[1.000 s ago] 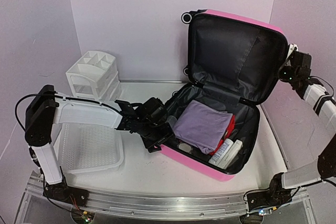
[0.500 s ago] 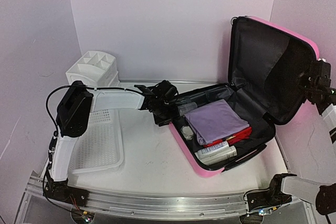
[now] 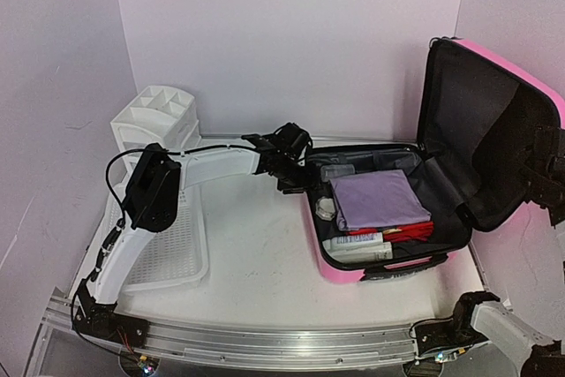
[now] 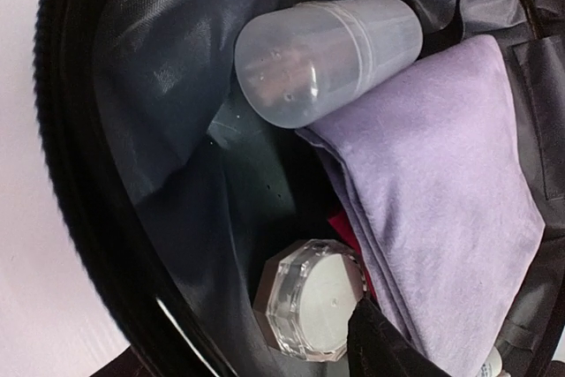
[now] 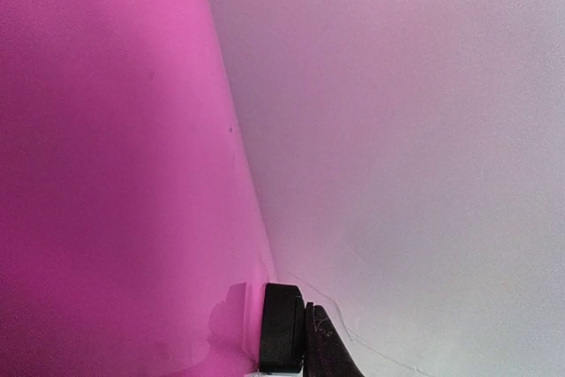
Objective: Open, take out, and arrange the luggage
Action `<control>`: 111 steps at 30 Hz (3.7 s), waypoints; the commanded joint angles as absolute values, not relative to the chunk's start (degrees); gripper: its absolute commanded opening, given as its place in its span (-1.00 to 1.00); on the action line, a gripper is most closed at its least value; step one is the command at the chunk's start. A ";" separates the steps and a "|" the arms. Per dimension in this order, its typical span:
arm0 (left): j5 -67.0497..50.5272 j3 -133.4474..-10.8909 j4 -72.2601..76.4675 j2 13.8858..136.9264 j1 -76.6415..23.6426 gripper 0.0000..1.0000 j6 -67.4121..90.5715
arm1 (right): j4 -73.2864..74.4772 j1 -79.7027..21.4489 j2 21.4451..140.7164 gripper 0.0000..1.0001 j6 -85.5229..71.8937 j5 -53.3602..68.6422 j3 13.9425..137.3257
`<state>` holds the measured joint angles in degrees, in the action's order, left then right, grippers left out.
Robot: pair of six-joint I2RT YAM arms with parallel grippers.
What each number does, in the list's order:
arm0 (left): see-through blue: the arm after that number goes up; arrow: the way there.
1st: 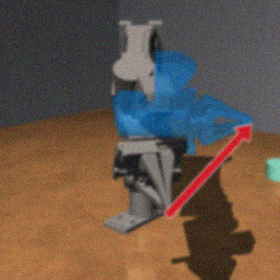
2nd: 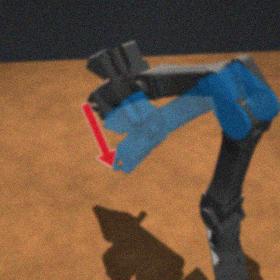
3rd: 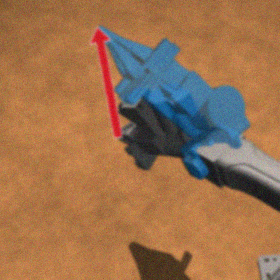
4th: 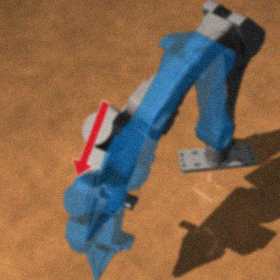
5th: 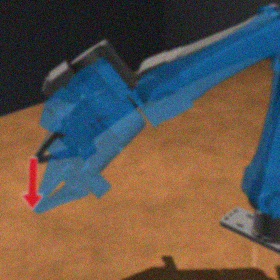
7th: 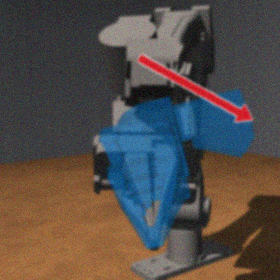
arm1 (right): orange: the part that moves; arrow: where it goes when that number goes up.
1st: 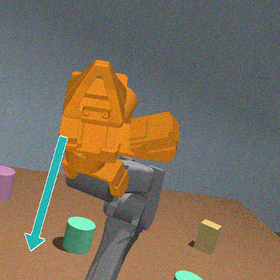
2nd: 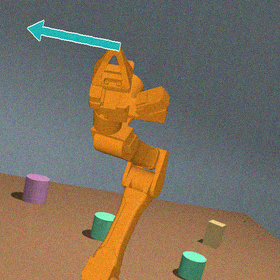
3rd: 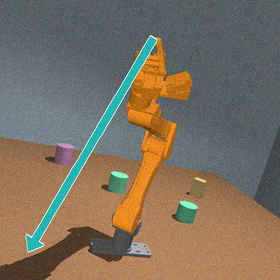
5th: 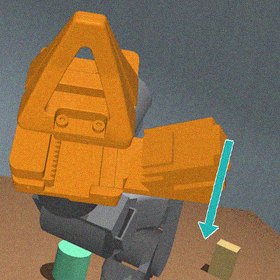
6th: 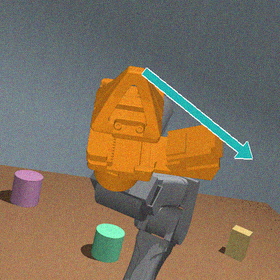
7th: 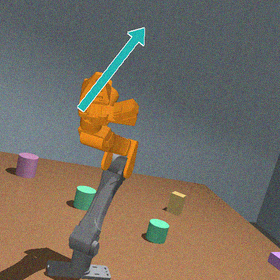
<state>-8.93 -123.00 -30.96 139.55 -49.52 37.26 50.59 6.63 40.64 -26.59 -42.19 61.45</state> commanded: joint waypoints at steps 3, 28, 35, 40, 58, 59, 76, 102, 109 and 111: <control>-21.37 -133.80 -18.66 143.31 -51.83 0.25 28.86 | 61.29 6.42 38.03 -1.00 -36.63 -53.10 64.51; -30.31 -119.63 -12.12 128.96 -49.97 0.57 24.24 | 70.09 6.42 33.36 0.96 -24.15 -44.69 68.08; -28.67 -109.34 -12.39 121.03 -48.90 0.79 21.54 | 77.00 6.42 23.89 0.96 -31.74 -34.73 71.07; -27.27 -102.22 -12.39 114.79 -48.40 0.81 19.30 | 82.50 6.42 21.42 0.96 -31.66 -36.63 76.25; -11.48 -80.19 -23.49 90.53 -46.62 0.78 10.73 | 70.66 6.42 22.30 0.96 -5.22 15.73 75.54; -9.59 -78.92 -25.22 89.39 -46.59 0.77 10.58 | 69.17 6.41 22.75 0.96 -5.19 19.73 74.75; 24.00 -53.58 -29.68 75.81 -42.42 0.99 37.89 | 37.95 6.42 37.14 0.97 -32.73 51.82 58.35; 8.19 -57.58 -30.65 91.23 -56.21 -0.56 33.42 | 56.92 -14.31 57.70 0.97 -19.43 30.93 64.71; 4.84 -58.43 -30.17 90.88 -61.62 -0.70 16.79 | 57.23 -21.95 64.85 0.97 -19.94 19.43 66.07; 4.26 -58.07 -30.31 90.68 -62.29 -0.73 13.20 | 58.04 -21.96 65.64 0.97 -19.80 15.95 66.05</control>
<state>11.40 -58.04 -31.46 92.53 -59.90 24.58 57.89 -21.61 65.06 -20.73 25.76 63.53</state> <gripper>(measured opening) 0.189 0.983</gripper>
